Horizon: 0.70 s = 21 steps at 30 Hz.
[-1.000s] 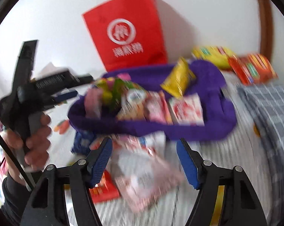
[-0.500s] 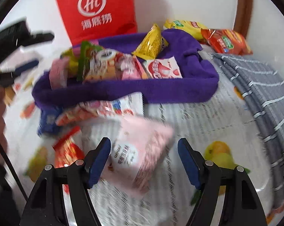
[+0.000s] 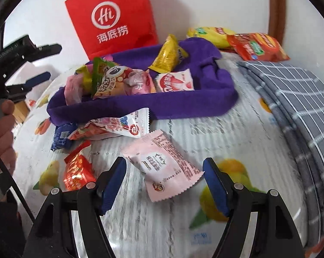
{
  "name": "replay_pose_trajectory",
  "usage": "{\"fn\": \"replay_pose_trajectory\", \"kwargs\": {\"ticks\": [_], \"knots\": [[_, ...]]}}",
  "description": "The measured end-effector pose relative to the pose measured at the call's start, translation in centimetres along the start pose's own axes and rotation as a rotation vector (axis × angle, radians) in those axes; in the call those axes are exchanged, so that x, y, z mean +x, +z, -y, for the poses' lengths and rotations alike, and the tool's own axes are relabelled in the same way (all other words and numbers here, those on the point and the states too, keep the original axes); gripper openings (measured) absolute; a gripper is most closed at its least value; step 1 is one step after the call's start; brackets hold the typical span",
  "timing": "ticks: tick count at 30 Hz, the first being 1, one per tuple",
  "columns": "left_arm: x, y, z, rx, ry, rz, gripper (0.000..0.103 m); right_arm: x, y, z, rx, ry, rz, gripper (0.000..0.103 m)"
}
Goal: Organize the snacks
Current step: 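Lower the right tool to the pink wafer bag on the bed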
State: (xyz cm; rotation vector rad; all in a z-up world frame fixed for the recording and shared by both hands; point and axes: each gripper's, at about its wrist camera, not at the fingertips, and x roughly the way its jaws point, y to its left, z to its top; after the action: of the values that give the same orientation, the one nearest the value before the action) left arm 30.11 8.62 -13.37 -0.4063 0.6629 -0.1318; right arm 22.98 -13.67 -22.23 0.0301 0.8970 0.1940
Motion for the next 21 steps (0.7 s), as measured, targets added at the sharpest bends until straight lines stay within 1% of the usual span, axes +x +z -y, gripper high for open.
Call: {"fn": "replay_pose_trajectory", "kwargs": {"ticks": [2, 3, 7, 9, 11, 15, 17, 18, 19, 21], "knots": [[0.0, -0.1, 0.2, 0.012, 0.003, -0.002, 0.071, 0.8, 0.3, -0.4, -0.021, -0.007, -0.009, 0.073], [0.1, -0.1, 0.2, 0.017, 0.005, -0.004, 0.071, 1.0, 0.3, -0.6, -0.038, -0.02, 0.001, 0.073], [0.3, -0.2, 0.5, 0.026, 0.006, -0.015, 0.071, 1.6, 0.8, -1.0, -0.079, -0.065, -0.003, 0.059], [0.3, -0.3, 0.6, 0.032, 0.004, -0.015, 0.071, 1.6, 0.7, -1.0, -0.09, -0.084, -0.003, 0.054], [0.2, -0.3, 0.8, 0.038, 0.001, -0.015, 0.071, 1.4, 0.6, -1.1, -0.102, -0.078, -0.005, 0.054], [0.0, -0.4, 1.3, 0.052, -0.002, -0.011, 0.071, 0.7, 0.1, -1.2, -0.155, -0.056, -0.009, 0.056], [-0.1, -0.5, 1.4, 0.055, -0.007, -0.01, 0.071, 0.5, 0.2, -1.1, -0.171, -0.066, 0.005, 0.063], [-0.1, -0.5, 1.5, 0.058, -0.01, -0.01, 0.071, 0.5, 0.3, -1.1, -0.175, -0.071, 0.012, 0.071], [-0.1, -0.6, 1.6, 0.061, -0.014, -0.01, 0.071, 0.6, 0.6, -1.1, -0.176, -0.07, 0.022, 0.076], [-0.1, -0.6, 1.8, 0.07, -0.017, -0.011, 0.071, 0.8, 1.0, -1.3, -0.184, -0.047, 0.026, 0.076]]}}
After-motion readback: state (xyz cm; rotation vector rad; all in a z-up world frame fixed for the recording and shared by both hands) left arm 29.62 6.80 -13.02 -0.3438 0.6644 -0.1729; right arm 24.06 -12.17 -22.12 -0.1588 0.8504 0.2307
